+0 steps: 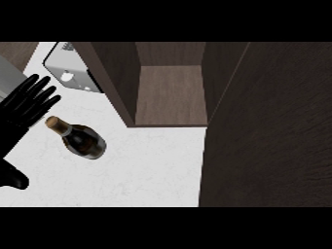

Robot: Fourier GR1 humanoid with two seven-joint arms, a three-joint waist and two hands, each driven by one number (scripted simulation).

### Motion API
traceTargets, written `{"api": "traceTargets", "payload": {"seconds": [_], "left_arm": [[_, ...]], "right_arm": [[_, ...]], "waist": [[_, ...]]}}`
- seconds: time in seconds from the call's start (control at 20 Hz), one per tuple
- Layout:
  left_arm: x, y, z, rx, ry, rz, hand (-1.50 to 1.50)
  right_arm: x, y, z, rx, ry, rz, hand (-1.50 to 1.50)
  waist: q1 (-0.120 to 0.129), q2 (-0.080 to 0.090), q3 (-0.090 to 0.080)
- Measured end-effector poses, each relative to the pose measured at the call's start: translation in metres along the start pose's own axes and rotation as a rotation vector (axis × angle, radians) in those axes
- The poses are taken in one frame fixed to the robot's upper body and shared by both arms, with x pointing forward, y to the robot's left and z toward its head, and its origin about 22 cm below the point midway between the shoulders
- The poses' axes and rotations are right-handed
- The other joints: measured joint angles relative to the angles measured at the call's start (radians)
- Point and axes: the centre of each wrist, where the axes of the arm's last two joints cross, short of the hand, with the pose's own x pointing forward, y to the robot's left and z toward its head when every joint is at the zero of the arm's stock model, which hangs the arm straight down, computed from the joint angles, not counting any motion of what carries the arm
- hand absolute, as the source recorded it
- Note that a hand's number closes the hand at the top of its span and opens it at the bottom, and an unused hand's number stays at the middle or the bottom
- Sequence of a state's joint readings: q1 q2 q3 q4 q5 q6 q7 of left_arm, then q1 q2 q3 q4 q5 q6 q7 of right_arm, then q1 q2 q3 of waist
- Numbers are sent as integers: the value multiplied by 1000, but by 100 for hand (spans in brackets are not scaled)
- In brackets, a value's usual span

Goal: Pick up the wine, place it into the cabinet and close the cabinet

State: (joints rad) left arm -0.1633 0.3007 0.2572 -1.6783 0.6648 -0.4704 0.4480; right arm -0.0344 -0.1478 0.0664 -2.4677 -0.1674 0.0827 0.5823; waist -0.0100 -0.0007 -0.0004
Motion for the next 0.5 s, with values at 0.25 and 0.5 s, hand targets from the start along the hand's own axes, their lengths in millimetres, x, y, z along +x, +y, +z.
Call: {"api": "traceTargets", "payload": {"seconds": [0.25,0.5], "left_arm": [[-25,9,-5,40,-11,-21,-150],[-48,21,-5,52,-12,-37,-150]], "right_arm": [[2,-2,-2,-8,1,5,-150],[6,1,-8,0,-2,0,-150]], "waist": [[-2,0,0],[-1,0,0]]}}
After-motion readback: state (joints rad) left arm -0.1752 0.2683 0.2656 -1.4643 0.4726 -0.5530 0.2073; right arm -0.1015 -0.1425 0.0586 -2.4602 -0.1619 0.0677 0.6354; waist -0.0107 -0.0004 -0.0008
